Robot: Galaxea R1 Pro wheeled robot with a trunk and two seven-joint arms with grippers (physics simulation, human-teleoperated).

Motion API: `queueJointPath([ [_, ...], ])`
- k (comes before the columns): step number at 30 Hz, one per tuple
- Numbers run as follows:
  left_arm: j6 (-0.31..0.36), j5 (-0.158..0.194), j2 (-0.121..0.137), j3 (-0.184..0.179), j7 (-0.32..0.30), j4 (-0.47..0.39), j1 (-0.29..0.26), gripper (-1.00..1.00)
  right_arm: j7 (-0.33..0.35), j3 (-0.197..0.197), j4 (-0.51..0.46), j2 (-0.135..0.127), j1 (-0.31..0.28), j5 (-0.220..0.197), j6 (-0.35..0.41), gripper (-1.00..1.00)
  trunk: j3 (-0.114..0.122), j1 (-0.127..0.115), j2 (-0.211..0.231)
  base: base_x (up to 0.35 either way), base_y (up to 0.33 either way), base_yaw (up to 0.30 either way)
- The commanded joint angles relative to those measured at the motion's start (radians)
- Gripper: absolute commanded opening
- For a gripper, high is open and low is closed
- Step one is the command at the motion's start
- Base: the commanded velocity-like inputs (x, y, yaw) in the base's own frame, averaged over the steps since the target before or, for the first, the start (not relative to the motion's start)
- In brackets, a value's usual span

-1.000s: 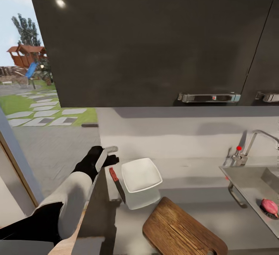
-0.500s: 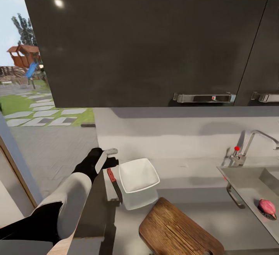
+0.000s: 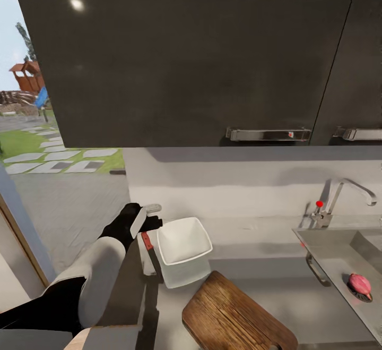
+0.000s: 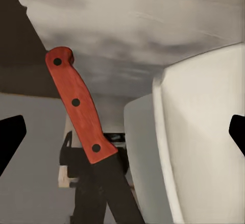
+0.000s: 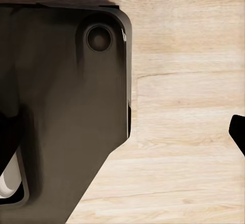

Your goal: In the kitchen, take the Vidalia onion out of the sink, dice it on the chopping board with the paring knife, put the diced onion into the bowl on the countertop, then place both the paring knife and the chopping board into the sink.

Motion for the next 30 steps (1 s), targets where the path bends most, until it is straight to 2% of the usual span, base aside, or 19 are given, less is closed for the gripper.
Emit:
queueJointPath([
  [1,0.004,0.001,-0.001,0.006,0.003,-0.001,0.000,1.00,0.000,0.000,0.001,0.000,0.000,0.000,-0.003,1.00,-0.001,0.000,-0.001,0.000,-0.018,0.000],
  [22,0.000,0.001,0.007,0.006,0.003,-0.001,0.000,1.00,0.000,-0.001,0.001,0.000,0.000,-0.001,-0.003,1.00,-0.026,0.000,-0.001,0.000,-0.001,0.000],
  [28,0.000,0.001,0.000,0.006,0.002,-0.001,0.001,1.00,0.000,-0.001,0.001,0.000,0.000,0.000,-0.003,1.00,-0.030,0.000,-0.001,0.000,0.000,0.000],
  [30,0.002,0.001,-0.018,0.005,0.002,-0.002,0.001,1.00,0.000,-0.001,0.001,0.000,0.000,-0.001,-0.003,1.00,-0.030,0.000,-0.001,0.000,0.000,0.000],
])
